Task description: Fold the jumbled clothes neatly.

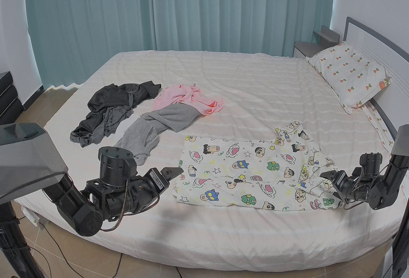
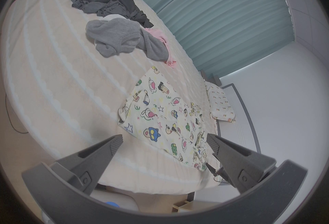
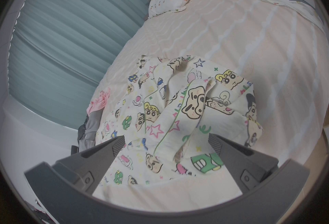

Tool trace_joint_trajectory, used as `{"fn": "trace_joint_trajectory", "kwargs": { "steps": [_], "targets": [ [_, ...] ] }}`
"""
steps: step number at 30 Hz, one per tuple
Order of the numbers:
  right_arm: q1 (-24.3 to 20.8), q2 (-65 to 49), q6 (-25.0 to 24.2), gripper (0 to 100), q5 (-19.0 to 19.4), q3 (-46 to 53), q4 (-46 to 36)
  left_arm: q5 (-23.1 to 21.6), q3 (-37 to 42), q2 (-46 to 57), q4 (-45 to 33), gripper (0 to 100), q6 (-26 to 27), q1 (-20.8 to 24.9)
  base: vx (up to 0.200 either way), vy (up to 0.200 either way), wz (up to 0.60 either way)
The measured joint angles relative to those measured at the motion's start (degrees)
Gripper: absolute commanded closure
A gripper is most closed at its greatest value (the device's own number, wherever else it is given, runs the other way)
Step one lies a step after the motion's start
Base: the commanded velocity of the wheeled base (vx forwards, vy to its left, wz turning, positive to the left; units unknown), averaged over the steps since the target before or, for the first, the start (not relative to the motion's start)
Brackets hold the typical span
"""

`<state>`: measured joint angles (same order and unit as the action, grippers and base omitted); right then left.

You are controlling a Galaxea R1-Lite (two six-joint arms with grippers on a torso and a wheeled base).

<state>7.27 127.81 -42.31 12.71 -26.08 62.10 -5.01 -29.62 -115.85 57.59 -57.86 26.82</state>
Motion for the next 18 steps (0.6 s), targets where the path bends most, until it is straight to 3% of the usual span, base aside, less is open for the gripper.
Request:
{"fn": "trace_joint_trajectory", "kwargs": {
  "steps": [5, 16, 17, 18],
  "targets": [
    [-1.01, 4.24, -0.66, 0, -2.54, -2.78, 0.13, -0.43, 1.95, -0.37, 1.39, 0, -0.28, 0.13, 0.0, 0.0, 0.0],
    [-1.21, 7.3, -1.96, 0, -2.71, -6.42, 2.08, -0.54, 2.23, -1.44, 1.72, 0, -0.85, 0.16, 0.0, 0.0, 0.0],
    [-1.21, 7.5, -2.24, 100, -2.73, -6.64, 2.44, -0.54, 2.18, -1.63, 1.76, 0, -0.85, 0.16, 0.0, 0.0, 0.0],
    [-1.21, 7.67, -2.4, 100, -2.79, -6.78, 2.61, -0.51, 2.15, -1.79, 1.74, 0, -0.85, 0.16, 0.0, 0.0, 0.0]
  ]
}}
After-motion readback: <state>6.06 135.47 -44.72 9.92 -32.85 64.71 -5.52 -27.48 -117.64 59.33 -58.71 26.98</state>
